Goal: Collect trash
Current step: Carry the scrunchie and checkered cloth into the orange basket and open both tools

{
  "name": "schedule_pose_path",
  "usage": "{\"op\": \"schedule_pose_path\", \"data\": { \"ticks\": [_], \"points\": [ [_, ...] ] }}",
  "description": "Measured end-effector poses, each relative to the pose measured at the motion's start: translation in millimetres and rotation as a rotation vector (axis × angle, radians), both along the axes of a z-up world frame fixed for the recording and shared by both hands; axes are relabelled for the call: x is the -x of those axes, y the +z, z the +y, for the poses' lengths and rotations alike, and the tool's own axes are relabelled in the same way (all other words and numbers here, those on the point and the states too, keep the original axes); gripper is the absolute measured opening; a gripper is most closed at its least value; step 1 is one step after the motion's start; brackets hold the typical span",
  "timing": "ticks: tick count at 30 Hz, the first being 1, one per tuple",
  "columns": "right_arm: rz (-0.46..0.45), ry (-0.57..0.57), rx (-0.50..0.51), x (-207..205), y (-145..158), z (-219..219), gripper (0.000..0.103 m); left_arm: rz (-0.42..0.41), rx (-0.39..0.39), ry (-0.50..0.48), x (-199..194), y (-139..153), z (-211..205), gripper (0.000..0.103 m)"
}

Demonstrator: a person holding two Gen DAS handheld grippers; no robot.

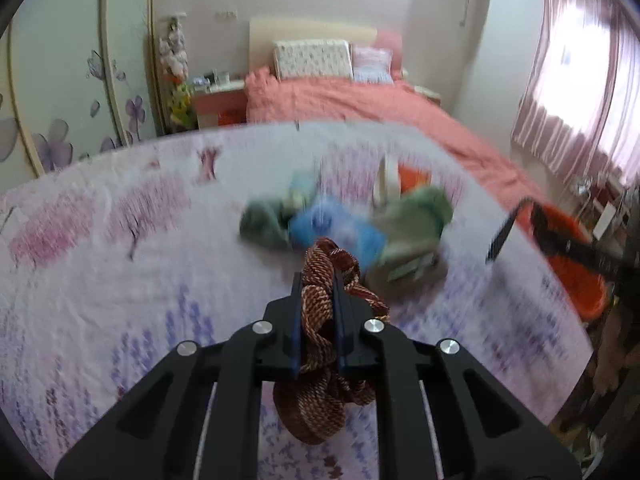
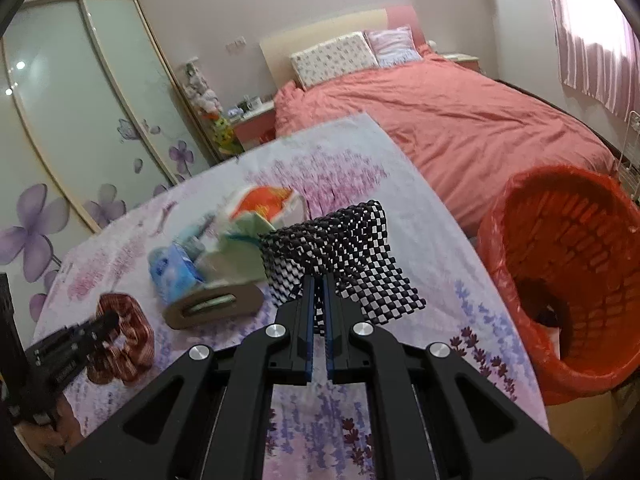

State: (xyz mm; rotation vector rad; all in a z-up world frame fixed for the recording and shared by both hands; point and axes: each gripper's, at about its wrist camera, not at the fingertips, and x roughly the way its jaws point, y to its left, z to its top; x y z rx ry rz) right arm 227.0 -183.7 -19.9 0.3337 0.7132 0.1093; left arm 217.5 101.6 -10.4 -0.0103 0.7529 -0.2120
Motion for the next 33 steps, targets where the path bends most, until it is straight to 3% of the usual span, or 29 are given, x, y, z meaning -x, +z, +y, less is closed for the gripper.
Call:
{"op": "schedule_pose_path", "data": {
  "ticks": [8,15,24,33],
  "points": [
    [-0.092,-0.004,-0.027,17.0,33.9,-7.6,0.004,-0.139,0.066,0.002,2.8,68.9,-20.3,0.014],
    [-0.193,-0.057,-0.038,40.9,64.0,-30.3,0.004,-0.227,0.106,-0.08,14.1,106.0,-69.9,0.014],
    [-0.278,-0.205,-0.006,63.5,75.8,-83.1,0.004,-0.254,0.154,-0.239,21.5,122.0,-154.3,0.014],
    [-0.283,-0.348,-0.02,70.9,63.3,-141.7,0.004,-0.205,0.19,-0.396,13.2,104.5,-243.7,0.014]
  ]
}}
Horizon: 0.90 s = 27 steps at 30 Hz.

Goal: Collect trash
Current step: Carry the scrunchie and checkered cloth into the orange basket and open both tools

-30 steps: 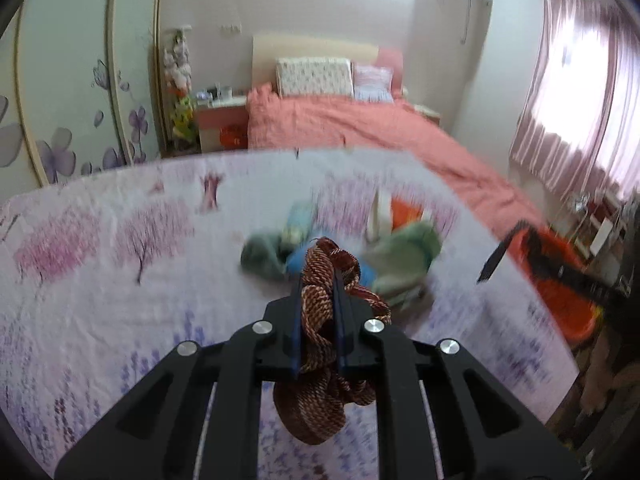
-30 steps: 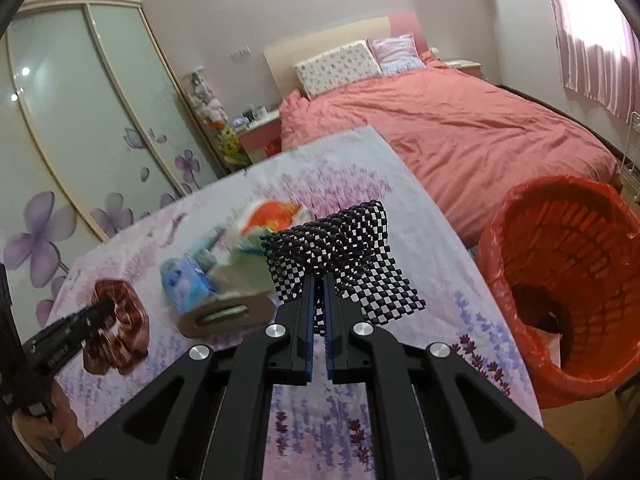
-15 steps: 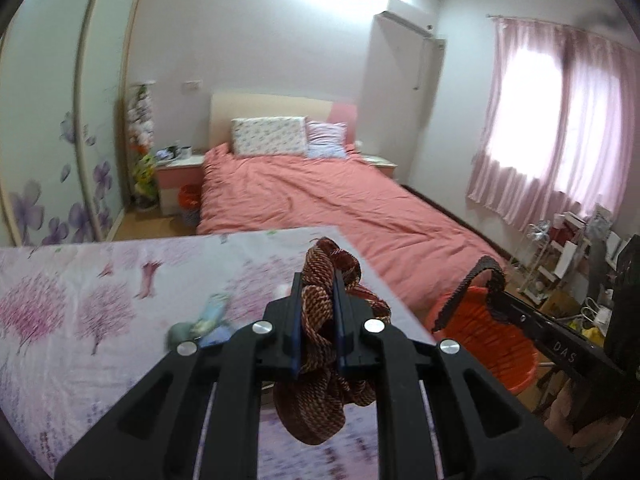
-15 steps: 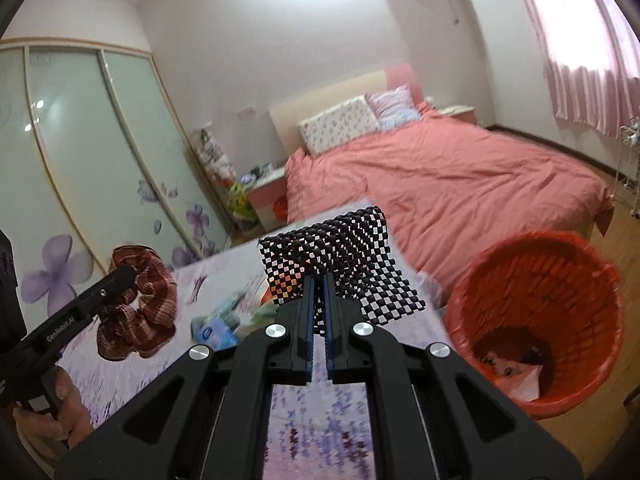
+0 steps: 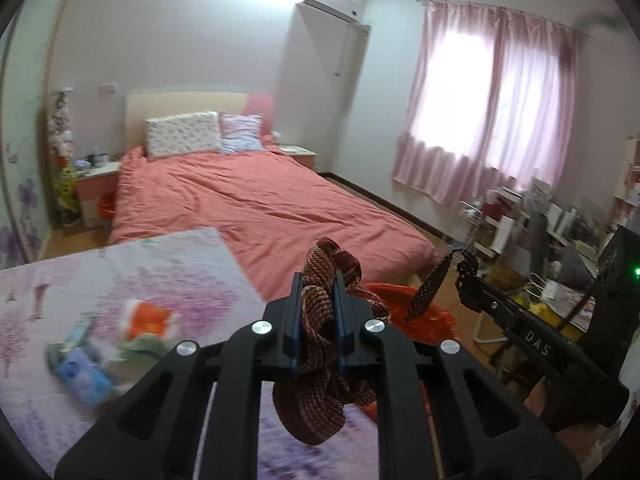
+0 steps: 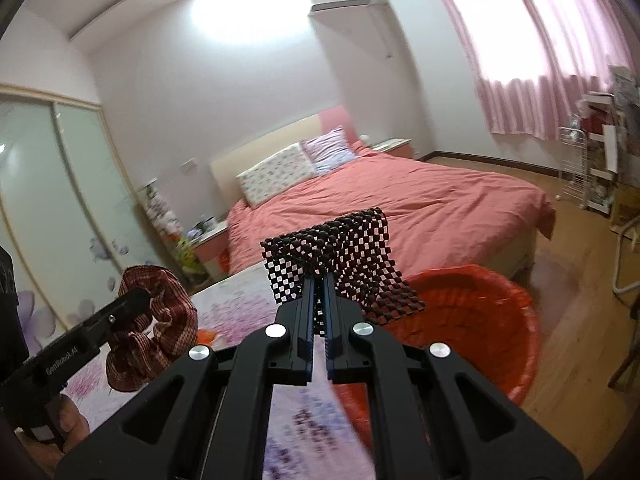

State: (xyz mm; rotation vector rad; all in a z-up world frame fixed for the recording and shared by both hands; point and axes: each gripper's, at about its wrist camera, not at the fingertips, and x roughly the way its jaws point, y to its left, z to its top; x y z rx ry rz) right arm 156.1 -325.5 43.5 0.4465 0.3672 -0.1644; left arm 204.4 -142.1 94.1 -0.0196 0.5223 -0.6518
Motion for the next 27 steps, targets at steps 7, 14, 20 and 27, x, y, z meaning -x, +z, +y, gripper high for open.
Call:
{"op": "schedule_pose_path", "data": {
  "ticks": [7,14,20,27],
  "points": [
    [0.032,-0.06,-0.041,-4.3,-21.7,-35.2,0.004,0.054,-0.015,-0.092,-12.8,-27.4,-70.9,0.016],
    [0.12,-0.052,-0.112,-22.6,-60.0,-69.7,0.014,0.126,-0.076,-0.088,-38.9,-68.8,-110.9,0.039],
    [0.175,-0.08,-0.094,-15.6,-75.1,-69.9,0.038,0.143,-0.142,-0.003,-51.9,-93.4,-87.0,0.046],
    [0.187,-0.064,-0.012,-13.6,-63.6,-42.4,0.038,0.1,-0.207,0.103,-45.9,-100.7,-25.4,0.053]
  ]
}}
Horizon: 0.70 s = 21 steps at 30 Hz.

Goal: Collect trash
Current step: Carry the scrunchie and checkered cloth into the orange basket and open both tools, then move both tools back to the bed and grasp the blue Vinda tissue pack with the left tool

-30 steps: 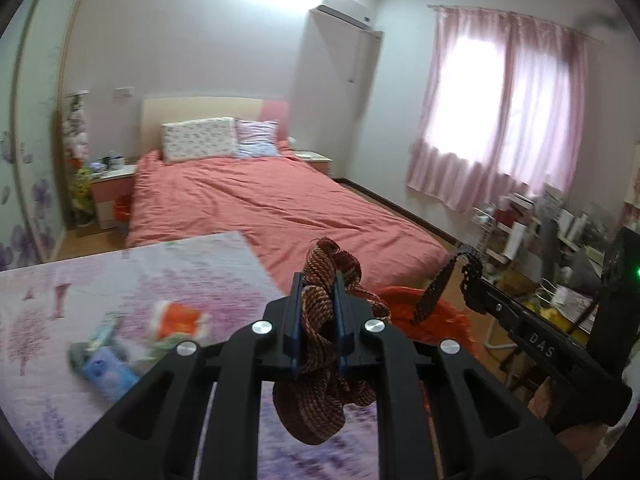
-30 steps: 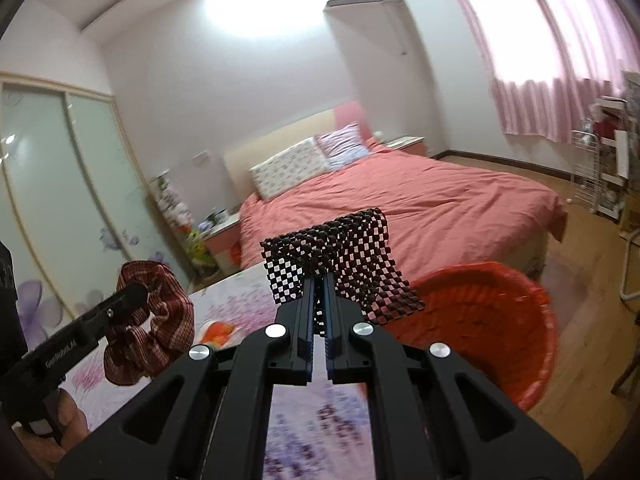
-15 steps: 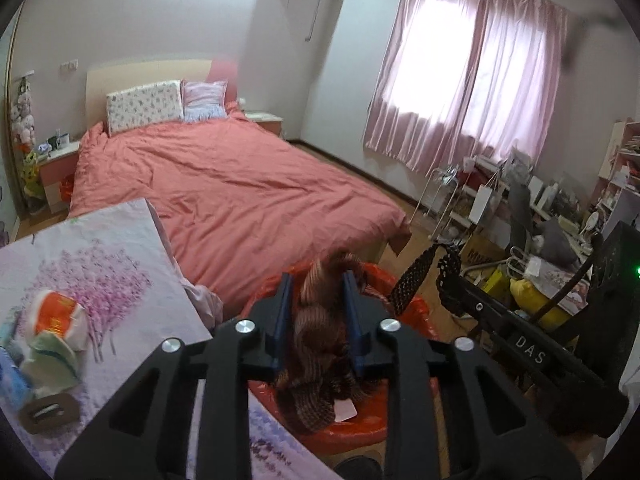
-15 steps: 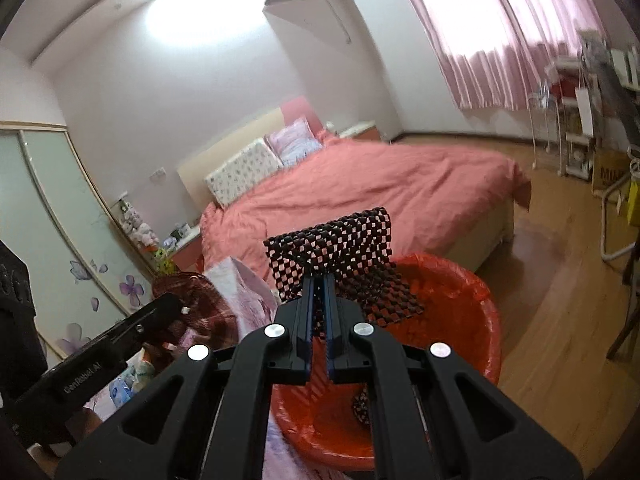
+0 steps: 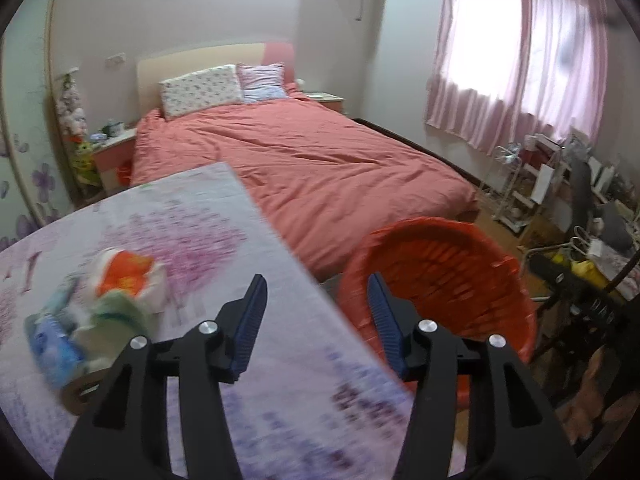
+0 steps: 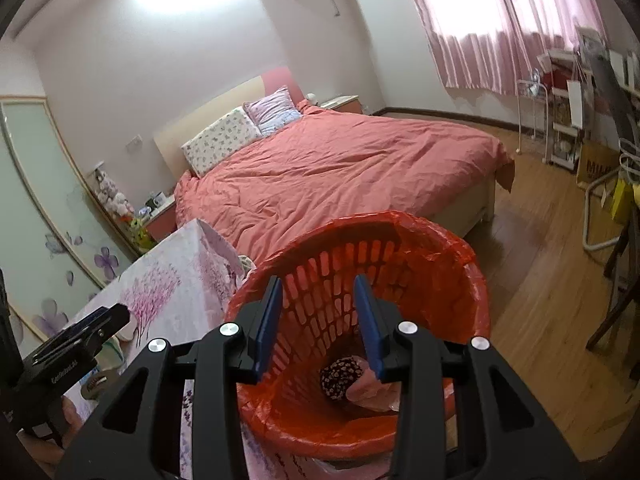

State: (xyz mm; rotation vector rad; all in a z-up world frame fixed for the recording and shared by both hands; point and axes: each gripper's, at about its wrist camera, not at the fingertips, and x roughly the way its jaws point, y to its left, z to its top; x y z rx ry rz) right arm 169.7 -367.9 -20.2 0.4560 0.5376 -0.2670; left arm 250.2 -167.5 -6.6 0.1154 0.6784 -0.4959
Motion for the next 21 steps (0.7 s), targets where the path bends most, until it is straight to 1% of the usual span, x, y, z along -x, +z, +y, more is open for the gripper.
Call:
{"op": "schedule_pose_path", "data": {
  "ticks": [1,2,3,7,10,13,14,15,17,19,21],
  "points": [
    [-0.001,0.009,0.009,-2.2,0.7,2.7,0.039,-0.003,-0.006,0.019,0.6,-0.7,10.9,0.053],
    [-0.004,0.021,0.02,-3.1,2.8,9.9,0.044,-0.004,-0.008,0.032,0.0,-0.4,20.4,0.054],
    [-0.006,0.033,0.032,-4.3,3.5,15.0,0.046,-0.004,-0.01,0.047,-0.5,0.5,29.9,0.054],
    [-0.001,0.083,0.072,-8.6,6.6,39.6,0.046,-0.012,-0.026,0.129,-1.0,-1.5,74.9,0.057],
    [0.009,0.123,0.083,-11.9,6.1,58.7,0.047,-0.002,-0.023,0.205,-3.2,-4.8,111.7,0.061],
    [0.02,0.16,0.102,-13.6,4.2,78.4,0.047,0.002,-0.036,0.281,-7.4,-10.2,144.4,0.064],
    [0.025,0.173,0.111,-13.9,2.8,84.3,0.047,0.009,-0.043,0.325,-12.0,-13.1,160.0,0.066],
    [0.031,0.185,0.121,-14.1,1.1,89.7,0.047,0.017,-0.044,0.347,-14.6,-14.6,168.0,0.067],
    [0.046,0.202,0.129,-16.0,-2.9,97.7,0.047,0.059,-0.027,0.417,-26.5,-22.1,191.1,0.068],
    [0.062,0.214,0.123,-18.7,-6.7,104.1,0.047,0.102,-0.005,0.451,-36.3,-29.2,203.2,0.07],
    [0.077,0.223,0.117,-19.8,-10.5,107.9,0.047,0.135,0.005,0.474,-47.2,-33.4,207.1,0.074]
  ]
}}
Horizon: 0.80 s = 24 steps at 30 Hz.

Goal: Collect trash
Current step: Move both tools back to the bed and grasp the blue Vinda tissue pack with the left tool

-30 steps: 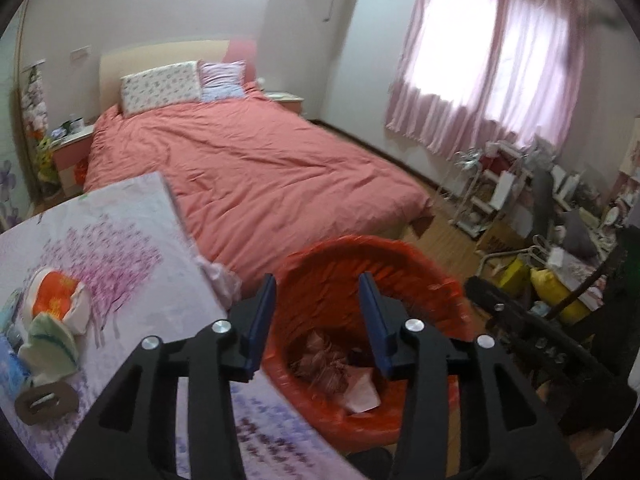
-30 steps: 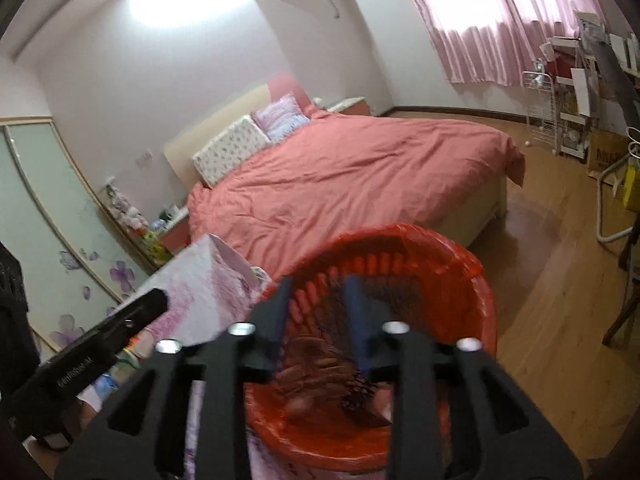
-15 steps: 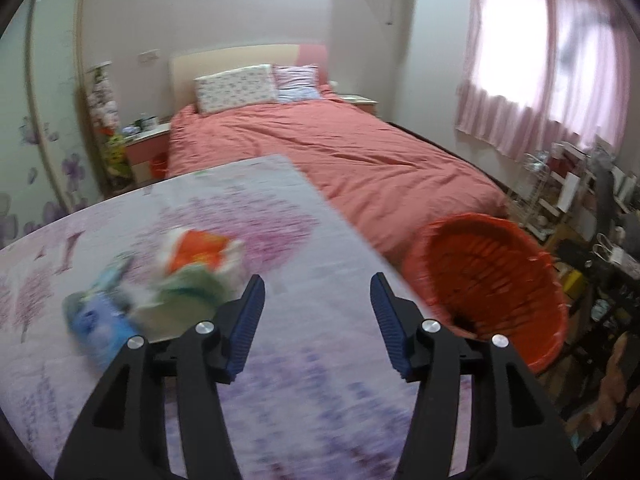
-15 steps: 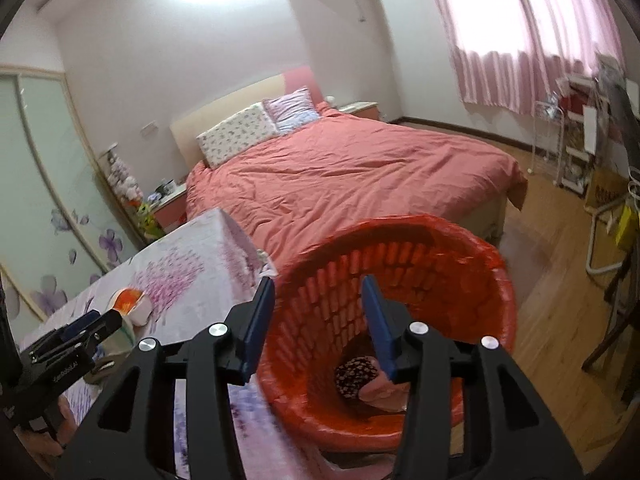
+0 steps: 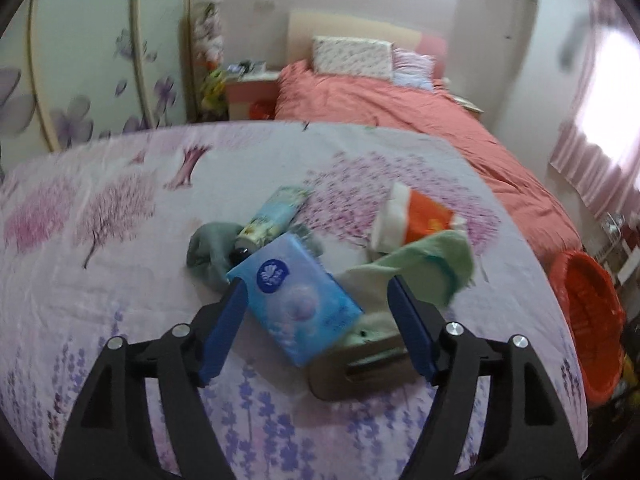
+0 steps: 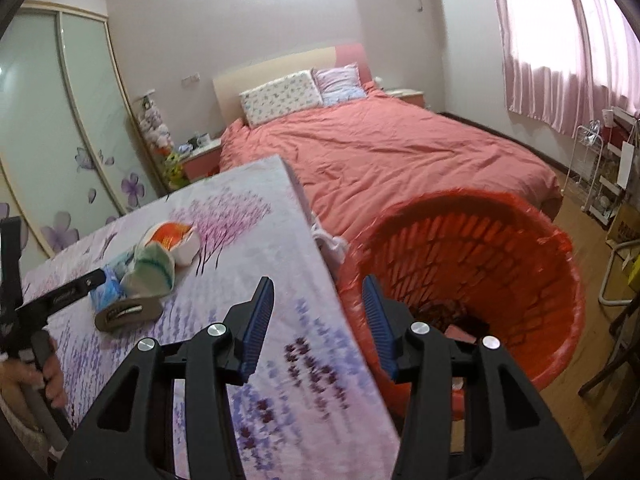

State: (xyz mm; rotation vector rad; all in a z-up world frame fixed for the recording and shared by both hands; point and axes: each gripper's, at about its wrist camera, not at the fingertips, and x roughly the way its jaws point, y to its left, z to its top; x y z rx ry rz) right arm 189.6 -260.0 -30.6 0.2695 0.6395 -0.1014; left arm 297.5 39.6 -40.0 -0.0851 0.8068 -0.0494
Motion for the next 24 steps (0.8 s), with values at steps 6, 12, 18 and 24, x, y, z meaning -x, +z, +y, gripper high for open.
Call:
{"op": "schedule_pose_path", "data": {
  "ticks": [6,12,18,24],
  "points": [
    [0.02,0.013,0.018,-0.7,-2.4,8.9,0.047,0.06,-0.054,0.046,-20.9,-17.2,-10.4,0.076],
    [0.028,0.025,0.016,-1.5,-4.6,15.6,0.047,0.106,-0.079,0.07,-18.8,-30.0,9.5,0.068],
    [0.035,0.055,0.013,-4.7,-9.5,28.9,0.047,0.126,-0.061,0.08,-0.5,-32.1,43.6,0.066],
    [0.042,0.08,0.014,-7.6,-11.6,42.8,0.047,0.078,-0.065,0.029,1.5,-27.7,39.6,0.066]
  ]
}}
